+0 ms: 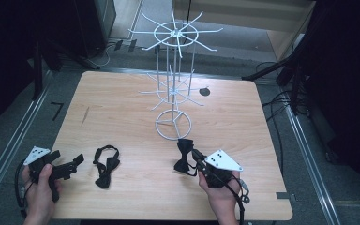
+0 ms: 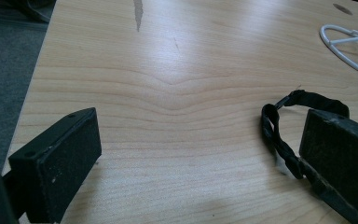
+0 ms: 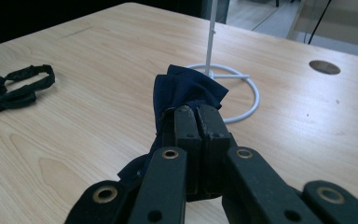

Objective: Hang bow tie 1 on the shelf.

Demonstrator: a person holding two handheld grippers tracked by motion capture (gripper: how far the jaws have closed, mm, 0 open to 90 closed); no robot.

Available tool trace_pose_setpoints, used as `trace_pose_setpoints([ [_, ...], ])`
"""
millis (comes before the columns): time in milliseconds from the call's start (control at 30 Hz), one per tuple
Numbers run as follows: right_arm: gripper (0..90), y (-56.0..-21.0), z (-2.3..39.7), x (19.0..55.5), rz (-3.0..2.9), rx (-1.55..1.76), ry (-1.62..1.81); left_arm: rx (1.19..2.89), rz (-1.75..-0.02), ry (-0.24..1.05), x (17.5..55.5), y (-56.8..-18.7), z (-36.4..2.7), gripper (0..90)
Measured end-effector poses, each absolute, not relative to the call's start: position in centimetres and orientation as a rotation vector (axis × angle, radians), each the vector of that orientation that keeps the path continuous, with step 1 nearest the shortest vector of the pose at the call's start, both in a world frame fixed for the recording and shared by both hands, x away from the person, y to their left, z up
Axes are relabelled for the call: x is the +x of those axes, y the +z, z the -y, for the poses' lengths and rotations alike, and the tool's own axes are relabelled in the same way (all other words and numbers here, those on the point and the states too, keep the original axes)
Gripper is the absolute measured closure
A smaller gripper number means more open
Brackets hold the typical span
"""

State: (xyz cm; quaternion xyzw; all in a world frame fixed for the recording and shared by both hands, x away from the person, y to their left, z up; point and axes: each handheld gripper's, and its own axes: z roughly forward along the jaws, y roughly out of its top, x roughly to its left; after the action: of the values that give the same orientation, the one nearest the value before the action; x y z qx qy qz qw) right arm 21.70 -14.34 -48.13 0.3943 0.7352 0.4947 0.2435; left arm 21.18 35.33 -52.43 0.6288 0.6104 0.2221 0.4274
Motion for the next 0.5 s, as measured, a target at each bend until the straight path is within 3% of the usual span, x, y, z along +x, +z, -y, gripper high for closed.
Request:
trace_pose_setpoints([
  [500,89.4,-46.2,13.3,22.1,-2.002,1.023,1.405,1.562,-1.522,0.555,21.2,-52.5,-35.4,0.0],
])
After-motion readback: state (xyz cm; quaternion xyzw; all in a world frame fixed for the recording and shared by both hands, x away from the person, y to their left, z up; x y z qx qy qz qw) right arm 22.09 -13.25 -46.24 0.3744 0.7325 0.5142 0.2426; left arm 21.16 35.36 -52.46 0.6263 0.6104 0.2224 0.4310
